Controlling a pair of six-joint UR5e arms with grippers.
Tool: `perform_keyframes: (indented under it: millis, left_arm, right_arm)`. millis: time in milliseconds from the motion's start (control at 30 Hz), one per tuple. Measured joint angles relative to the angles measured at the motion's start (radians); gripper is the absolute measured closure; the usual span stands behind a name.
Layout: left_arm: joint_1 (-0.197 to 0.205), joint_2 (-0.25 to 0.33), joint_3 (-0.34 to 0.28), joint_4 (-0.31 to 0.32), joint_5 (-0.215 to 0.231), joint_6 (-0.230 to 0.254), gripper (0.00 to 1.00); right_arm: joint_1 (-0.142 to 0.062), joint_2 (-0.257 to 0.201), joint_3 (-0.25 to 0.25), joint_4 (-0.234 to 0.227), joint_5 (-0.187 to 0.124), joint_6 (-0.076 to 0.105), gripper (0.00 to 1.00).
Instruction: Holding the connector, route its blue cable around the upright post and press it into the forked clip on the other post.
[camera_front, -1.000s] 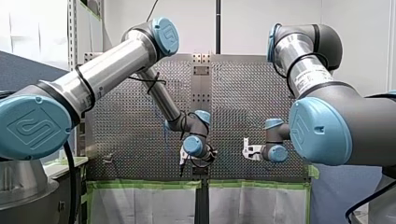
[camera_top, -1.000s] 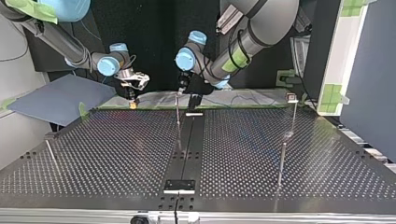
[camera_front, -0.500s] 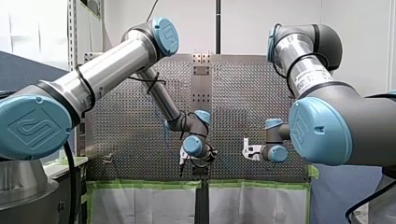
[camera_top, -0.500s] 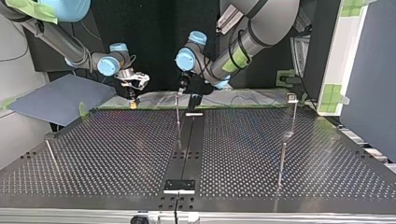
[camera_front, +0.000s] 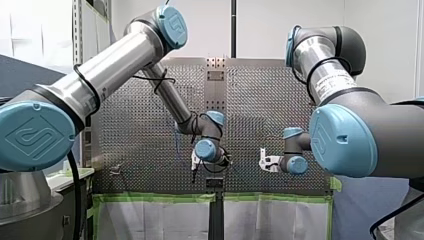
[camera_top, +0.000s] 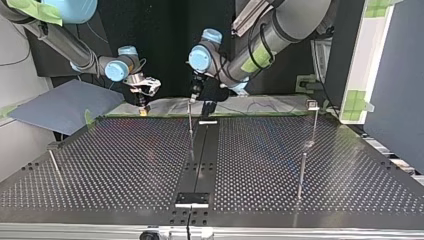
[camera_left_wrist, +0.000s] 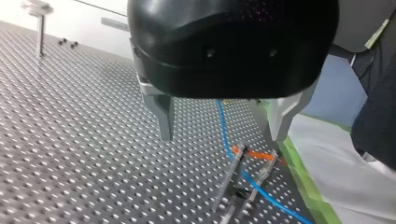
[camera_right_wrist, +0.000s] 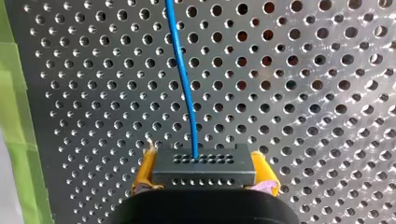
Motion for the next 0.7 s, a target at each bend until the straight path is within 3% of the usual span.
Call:
perform_keyframes:
  millis: [467,700]
  left_arm:
    - [-0.032,0.126,-0.126,0.112,-0.027,-0.013,0.0]
    - [-0.042,0.187,-0.187,0.172,-0.07,-0.057,0.0]
  right_arm:
    - [0.001,0.002,0.0,0.006,-0.003,0.0,1.0]
    - [0.006,0.002,0.0,0.019,-0.003,-0.001,1.0]
